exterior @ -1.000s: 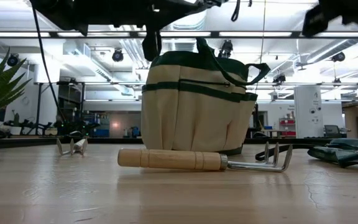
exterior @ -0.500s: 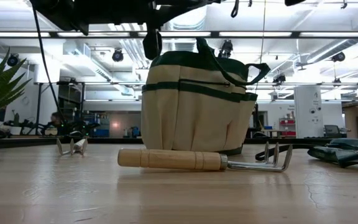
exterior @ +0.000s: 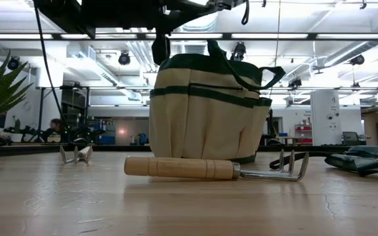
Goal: Pick & Place Garden tools in Gardening bag
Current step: Put the top green shear scissors into the green gardening bag
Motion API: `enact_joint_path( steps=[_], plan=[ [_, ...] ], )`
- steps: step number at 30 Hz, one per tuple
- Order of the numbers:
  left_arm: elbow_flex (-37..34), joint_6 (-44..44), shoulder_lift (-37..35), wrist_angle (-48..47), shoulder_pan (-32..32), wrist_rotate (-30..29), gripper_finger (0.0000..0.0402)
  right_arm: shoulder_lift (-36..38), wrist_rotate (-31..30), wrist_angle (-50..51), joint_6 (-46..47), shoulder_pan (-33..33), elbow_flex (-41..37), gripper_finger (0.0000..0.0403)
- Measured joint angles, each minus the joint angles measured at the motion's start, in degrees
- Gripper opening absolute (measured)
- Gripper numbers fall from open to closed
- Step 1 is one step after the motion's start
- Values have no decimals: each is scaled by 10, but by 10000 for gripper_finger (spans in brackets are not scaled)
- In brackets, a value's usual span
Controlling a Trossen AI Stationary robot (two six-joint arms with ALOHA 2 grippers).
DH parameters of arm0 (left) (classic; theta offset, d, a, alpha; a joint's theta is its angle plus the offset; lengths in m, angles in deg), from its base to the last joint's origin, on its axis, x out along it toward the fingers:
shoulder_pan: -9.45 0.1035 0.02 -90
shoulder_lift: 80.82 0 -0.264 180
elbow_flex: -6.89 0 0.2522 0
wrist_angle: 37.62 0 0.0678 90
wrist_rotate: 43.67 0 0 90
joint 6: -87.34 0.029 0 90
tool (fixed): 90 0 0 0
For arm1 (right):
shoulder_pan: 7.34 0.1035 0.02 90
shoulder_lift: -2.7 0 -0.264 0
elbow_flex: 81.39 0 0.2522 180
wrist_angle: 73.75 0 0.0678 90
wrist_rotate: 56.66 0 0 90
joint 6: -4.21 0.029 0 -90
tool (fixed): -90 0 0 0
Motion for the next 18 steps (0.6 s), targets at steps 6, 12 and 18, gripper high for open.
enact_joint_path(
  steps=[6, 12, 18],
  plan=[
    [0, 3, 0, 9, 0, 0, 10, -84, -60, 3, -57, -3, 42, 34],
    [0, -16, 0, 9, 0, 7, 11, -152, -123, 2, -128, -5, 85, 34],
    [0, -29, -1, 10, 0, 17, 11, -204, -138, 3, -176, -20, 116, 34]
  ],
)
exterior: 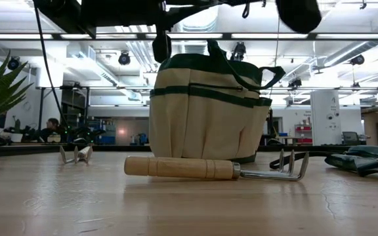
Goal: Pick & Place Garden tools in Gardening bag
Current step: Put the top green shear scissors into the green gardening bag
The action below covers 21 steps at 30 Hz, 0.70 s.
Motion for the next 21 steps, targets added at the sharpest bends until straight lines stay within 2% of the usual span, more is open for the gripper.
enact_joint_path(
  steps=[9, 14, 21],
  plan=[
    [0, 1, 0, 1, -1, 4, 9, 14, -8, 0, -7, -13, 11, 34],
    [0, 1, 0, 3, -1, 4, 12, 46, 21, -5, -3, -15, 12, 38],
    [0, 1, 0, 4, -1, 9, 9, 51, 54, -5, 12, -24, 12, 94]
  ],
)
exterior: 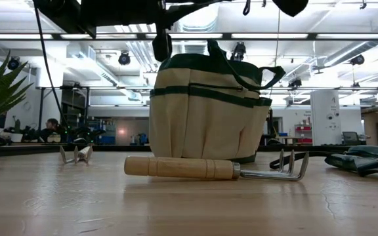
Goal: Pick & Place Garden tools in Gardening bag
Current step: Put the top green shear scissors into the green gardening bag
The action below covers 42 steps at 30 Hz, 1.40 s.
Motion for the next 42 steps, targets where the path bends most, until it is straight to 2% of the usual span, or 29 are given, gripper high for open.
enact_joint_path(
  steps=[4, 8, 14, 20, 29, 39, 42],
  plan=[
    [0, 0, 0, 0, 0, 0, 12, -6, -1, 2, -7, 0, 1, 122],
    [0, -5, 0, 0, 0, 1, 9, -14, -13, 2, -28, 0, 1, 127],
    [0, -15, 0, 1, -4, 7, 12, -23, -13, 2, -76, -6, -2, 110],
    [0, -19, 0, 1, -11, 6, 10, -32, -35, -1, -94, -7, 0, 85],
    [-2, -27, 0, -14, -14, 10, 11, -32, -37, -13, -122, -6, 2, 54],
    [-4, -31, 0, -13, -14, 11, 11, -32, -35, -24, -142, -8, 3, 58],
    [-4, -31, 0, -14, -16, 15, 11, -32, -6, -30, -154, -8, 3, 59]
  ],
)
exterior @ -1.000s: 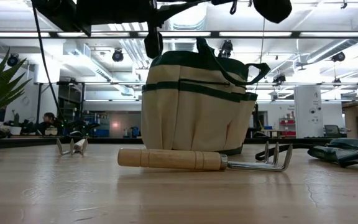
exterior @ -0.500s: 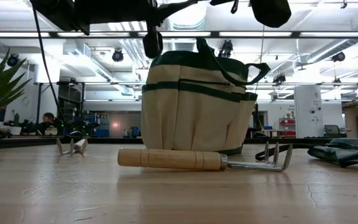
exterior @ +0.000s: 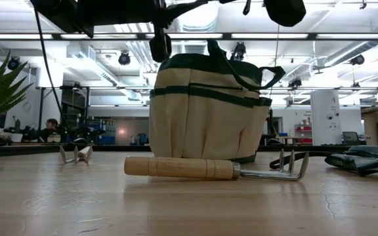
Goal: Pick & Place Garden tools in Gardening bag
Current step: Put the top green shear scissors into the green gardening bag
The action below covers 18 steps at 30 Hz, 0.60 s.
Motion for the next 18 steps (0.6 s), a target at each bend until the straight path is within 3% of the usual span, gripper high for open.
enact_joint_path(
  steps=[10, 18],
  plan=[
    [-1, -3, 0, -1, -7, -1, 12, 0, 12, -12, -1, -14, 1, 55],
    [-1, 0, 0, -8, -9, 10, 12, 0, 9, -21, 0, -16, 1, 10]
  ],
)
